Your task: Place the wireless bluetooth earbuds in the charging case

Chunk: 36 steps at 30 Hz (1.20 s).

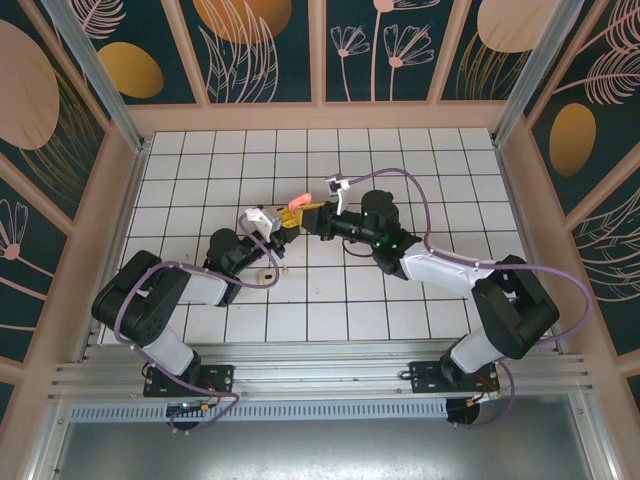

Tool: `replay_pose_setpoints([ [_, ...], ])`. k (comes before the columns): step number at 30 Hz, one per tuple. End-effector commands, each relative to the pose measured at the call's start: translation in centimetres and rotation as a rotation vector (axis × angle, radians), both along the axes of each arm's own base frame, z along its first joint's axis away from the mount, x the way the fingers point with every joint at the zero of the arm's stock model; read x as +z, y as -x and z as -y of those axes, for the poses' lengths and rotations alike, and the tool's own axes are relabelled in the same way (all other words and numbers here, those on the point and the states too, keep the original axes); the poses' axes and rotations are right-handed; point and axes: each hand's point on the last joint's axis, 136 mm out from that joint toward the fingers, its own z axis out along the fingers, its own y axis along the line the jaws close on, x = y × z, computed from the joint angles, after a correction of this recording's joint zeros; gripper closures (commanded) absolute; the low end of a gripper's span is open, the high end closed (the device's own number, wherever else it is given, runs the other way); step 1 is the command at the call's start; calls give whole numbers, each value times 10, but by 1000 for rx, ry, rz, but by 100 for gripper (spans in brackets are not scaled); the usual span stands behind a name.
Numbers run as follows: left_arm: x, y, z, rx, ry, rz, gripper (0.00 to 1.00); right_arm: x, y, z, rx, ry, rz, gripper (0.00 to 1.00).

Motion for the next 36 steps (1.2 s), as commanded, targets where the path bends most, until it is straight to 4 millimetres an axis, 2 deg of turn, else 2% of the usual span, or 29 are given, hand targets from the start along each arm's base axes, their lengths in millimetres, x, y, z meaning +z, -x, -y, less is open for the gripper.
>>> replay_pose_setpoints([
  [1,22,1,3,-9,48,57,94,12,-5,-6,-10,-28,43,78],
  [11,33,5,3,-18,58,88,94,-15,-18,-7,-66,32,-21,79],
  [19,38,8,1,-8,49,105,94,-36,-32,11,-202,142,-76,77],
  [28,41,10,0,-9,53,112,94,-44,-39,21,-266,198,-92,74],
  [36,41,9,1,-12,48,111,94,-40,-39,19,-257,198,-85,72],
])
